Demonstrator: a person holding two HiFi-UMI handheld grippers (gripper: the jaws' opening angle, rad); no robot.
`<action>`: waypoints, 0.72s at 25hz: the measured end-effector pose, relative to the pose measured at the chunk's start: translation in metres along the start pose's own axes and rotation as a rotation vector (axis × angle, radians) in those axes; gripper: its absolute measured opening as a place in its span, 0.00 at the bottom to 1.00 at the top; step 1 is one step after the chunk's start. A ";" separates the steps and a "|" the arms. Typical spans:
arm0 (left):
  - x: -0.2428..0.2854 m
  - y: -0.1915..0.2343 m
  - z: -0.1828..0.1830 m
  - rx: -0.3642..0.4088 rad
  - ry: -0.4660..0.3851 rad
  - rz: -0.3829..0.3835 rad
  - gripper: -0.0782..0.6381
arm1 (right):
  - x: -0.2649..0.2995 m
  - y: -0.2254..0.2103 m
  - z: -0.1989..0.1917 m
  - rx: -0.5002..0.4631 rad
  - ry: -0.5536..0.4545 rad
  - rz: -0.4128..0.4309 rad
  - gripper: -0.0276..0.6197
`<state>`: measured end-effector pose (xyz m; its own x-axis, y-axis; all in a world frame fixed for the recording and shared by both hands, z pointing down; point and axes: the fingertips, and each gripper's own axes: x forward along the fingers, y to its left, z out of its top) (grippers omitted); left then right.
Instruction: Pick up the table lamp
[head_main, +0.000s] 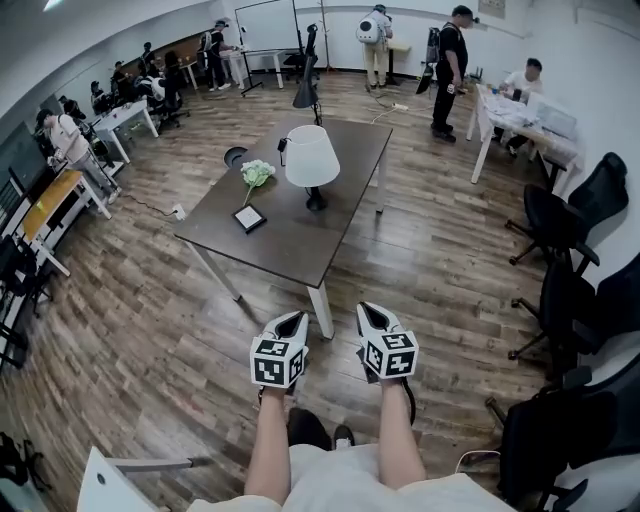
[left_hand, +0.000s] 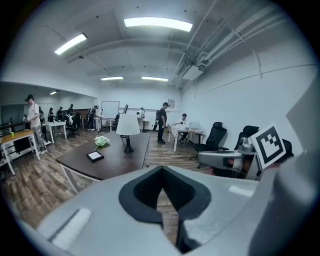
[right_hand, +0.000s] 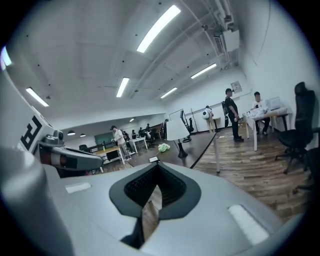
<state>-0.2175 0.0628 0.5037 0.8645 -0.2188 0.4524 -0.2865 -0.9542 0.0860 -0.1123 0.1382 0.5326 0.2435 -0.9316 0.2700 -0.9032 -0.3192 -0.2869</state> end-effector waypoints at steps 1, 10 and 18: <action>0.000 0.003 -0.002 -0.001 0.009 0.005 0.11 | 0.001 0.004 -0.003 0.023 0.002 0.038 0.08; 0.042 -0.006 0.006 -0.002 0.040 -0.069 0.11 | 0.032 0.004 -0.008 0.069 0.038 0.092 0.08; 0.091 0.006 0.040 -0.052 -0.017 -0.091 0.11 | 0.060 -0.045 0.018 0.180 0.013 0.068 0.08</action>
<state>-0.1240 0.0292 0.5098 0.8947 -0.1354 0.4258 -0.2270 -0.9585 0.1723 -0.0502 0.0938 0.5447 0.1791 -0.9500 0.2557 -0.8394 -0.2831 -0.4639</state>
